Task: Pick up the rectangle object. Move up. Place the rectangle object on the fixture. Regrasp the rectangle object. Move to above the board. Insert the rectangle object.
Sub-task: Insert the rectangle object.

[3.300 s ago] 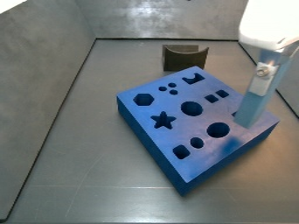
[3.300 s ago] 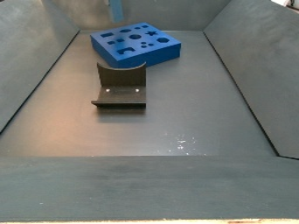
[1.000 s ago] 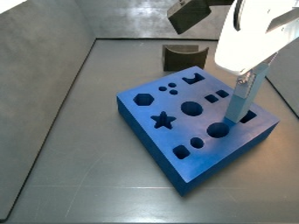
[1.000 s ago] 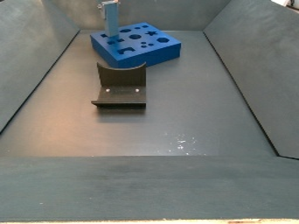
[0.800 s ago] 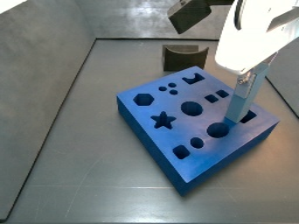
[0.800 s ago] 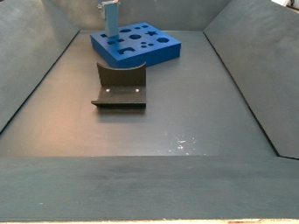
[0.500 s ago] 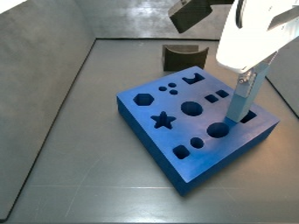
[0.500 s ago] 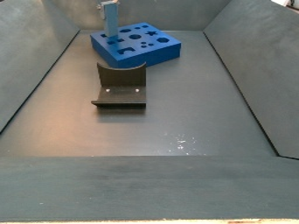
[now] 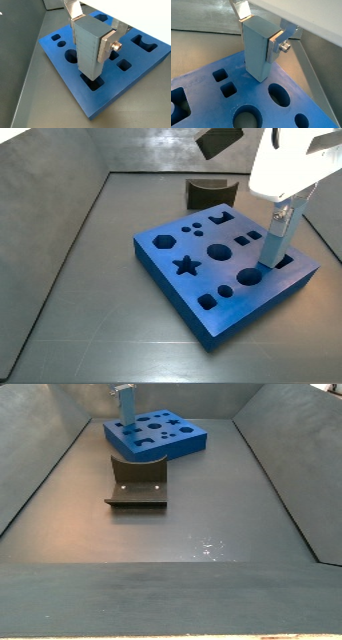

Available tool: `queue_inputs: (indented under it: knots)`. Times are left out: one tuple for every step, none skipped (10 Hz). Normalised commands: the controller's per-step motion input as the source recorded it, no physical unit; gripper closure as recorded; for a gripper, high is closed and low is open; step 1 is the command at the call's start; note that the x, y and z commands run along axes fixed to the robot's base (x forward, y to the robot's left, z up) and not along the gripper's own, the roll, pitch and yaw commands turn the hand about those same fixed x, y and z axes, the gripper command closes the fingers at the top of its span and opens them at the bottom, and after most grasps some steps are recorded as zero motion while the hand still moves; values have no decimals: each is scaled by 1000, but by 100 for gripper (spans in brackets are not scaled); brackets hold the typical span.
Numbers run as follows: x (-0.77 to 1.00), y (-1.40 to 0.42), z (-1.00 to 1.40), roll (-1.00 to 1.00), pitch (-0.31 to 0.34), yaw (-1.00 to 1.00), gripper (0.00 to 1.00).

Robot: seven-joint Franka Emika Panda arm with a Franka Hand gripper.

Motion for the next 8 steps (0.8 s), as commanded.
queue_inputs:
  knots:
    - [97,-37,-3,223,0,-820,100]
    - [46,0,0,154,-3,-689,100]
    - [0,0,0,14,0,0,100]
    - [0,0,0,-11,0,0,100]
    - [423,-11,-680,-86,-183,0,100]
    - [269,-31,-903,0,-346,0,100]
    - [209,-29,-871,0,-374,0,100]
    - [109,0,-651,0,-254,0,100]
